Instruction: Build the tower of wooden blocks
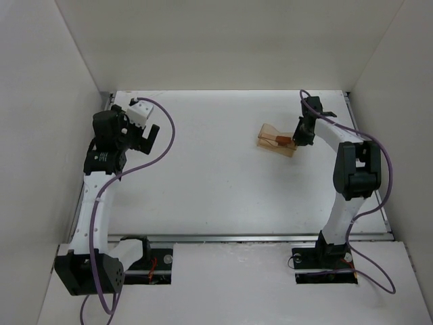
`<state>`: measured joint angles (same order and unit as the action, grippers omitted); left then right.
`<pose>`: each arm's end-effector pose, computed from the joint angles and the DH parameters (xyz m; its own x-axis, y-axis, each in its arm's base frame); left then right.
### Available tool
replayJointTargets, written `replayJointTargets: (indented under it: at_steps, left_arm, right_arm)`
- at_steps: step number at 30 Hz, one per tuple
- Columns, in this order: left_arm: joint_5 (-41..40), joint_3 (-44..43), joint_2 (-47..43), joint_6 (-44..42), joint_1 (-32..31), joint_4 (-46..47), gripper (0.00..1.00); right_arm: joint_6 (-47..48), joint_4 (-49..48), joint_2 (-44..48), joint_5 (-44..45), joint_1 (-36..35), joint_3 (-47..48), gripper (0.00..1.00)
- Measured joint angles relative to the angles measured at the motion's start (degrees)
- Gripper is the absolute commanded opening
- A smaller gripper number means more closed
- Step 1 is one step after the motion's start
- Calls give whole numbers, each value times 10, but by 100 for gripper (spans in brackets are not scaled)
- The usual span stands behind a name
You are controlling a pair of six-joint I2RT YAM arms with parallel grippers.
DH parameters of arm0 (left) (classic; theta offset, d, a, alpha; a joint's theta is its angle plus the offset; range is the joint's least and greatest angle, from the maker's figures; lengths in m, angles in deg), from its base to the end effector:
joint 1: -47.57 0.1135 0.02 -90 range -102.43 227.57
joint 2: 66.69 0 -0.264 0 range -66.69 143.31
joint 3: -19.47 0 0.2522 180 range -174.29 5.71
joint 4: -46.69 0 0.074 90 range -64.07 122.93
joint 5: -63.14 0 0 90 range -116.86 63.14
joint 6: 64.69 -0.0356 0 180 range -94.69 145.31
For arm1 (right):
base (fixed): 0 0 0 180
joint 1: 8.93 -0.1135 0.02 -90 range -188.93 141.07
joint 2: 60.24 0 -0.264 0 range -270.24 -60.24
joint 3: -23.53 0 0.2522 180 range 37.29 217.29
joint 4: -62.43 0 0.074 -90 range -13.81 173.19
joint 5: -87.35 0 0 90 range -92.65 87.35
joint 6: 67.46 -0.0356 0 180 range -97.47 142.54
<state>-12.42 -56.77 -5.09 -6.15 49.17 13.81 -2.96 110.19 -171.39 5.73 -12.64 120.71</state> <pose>0.2416 -0.0021 0.3755 -0.1574 0.5012 -0.8509 0.3422 0.8359 0.4291 0.4112 0.0215 0.2026 -0.7912 0.3755 -0.4827 0.3828 0.9196 0.0881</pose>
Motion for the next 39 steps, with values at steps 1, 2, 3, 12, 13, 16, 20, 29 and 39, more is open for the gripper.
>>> replayJointTargets:
  at_steps: [1, 2, 3, 12, 13, 16, 20, 29, 39]
  left_arm:
    - [0, 0, -1, 0, 0, -2, 100]
    - [0, 0, -1, 1, 0, -2, 100]
    - [0, 1, -2, 1, 0, -3, 100]
    - [-8, 25, -13, 14, 0, 7, 100]
    - [-12, 27, -14, 16, -1, 10, 100]
    - [-17, 31, -17, 22, -1, 19, 100]
    - [-22, 41, -33, 27, -1, 33, 100]
    - [-37, 55, -55, 32, -10, 39, 100]
    - [-41, 66, -77, 33, -38, 38, 100]
  right_arm:
    - [0, -2, 0, 2, 0, -1, 0]
    - [0, -11, 2, 4, -1, -7, 0]
    - [-1, -20, 8, 9, -2, -17, 0]
    - [-155, -50, 104, 235, -99, -139, 0]
    - [-181, -43, 107, 267, -116, -138, 0]
    - [-259, -3, 108, 337, -163, -129, 0]
    - [-377, 90, 75, 387, -215, -87, 0]
    - [-655, 234, 12, 461, -330, -67, 30]
    - [-635, 239, 13, 396, -398, -120, 71]
